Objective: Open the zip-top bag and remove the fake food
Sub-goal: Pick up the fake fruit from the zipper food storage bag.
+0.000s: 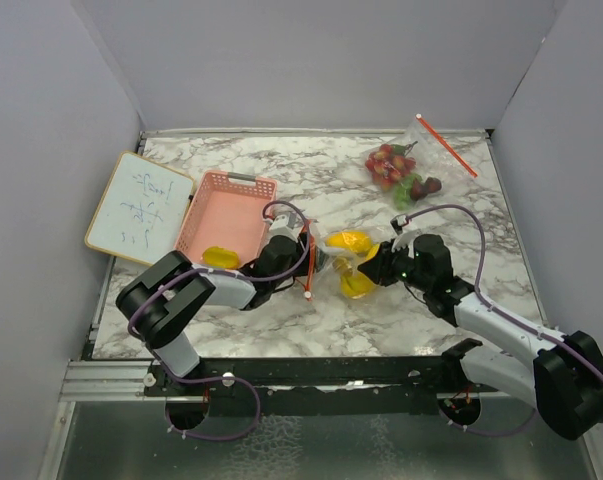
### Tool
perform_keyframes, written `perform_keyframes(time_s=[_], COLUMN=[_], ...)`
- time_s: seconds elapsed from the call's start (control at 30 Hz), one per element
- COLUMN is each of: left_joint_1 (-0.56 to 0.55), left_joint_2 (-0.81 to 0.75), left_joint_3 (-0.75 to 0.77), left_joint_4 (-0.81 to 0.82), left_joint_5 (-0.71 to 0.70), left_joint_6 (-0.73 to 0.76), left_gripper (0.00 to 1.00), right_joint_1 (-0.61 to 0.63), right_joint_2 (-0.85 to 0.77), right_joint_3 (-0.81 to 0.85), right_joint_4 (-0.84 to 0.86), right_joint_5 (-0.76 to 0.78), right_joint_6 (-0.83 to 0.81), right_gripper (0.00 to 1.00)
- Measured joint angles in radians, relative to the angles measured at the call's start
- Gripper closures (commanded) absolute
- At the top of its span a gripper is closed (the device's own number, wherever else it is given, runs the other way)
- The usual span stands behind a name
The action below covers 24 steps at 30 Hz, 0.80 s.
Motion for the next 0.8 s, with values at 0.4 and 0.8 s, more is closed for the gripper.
perform_keyframes(time_s=[0.4,0.8], left_joint_1=[-0.002,-0.004], left_joint_2=[0.055,0.111], left_joint_3=[0.026,0.057], left_joint_4=[0.068,0.074], left_joint_5=[-0.016,-0.014], left_joint_6=[-0.068,-0.072], left_gripper=[0.43,0.42], right_joint_1=[-0.003,-0.069], right_joint_2=[0.002,0.37], right_joint_3=[0.038,0.41], right_joint_4=[-0.045,-0.114], right_joint_5=[0.078,0.179], right_joint_6=[0.004,0.011], right_gripper=[0.77,0.76])
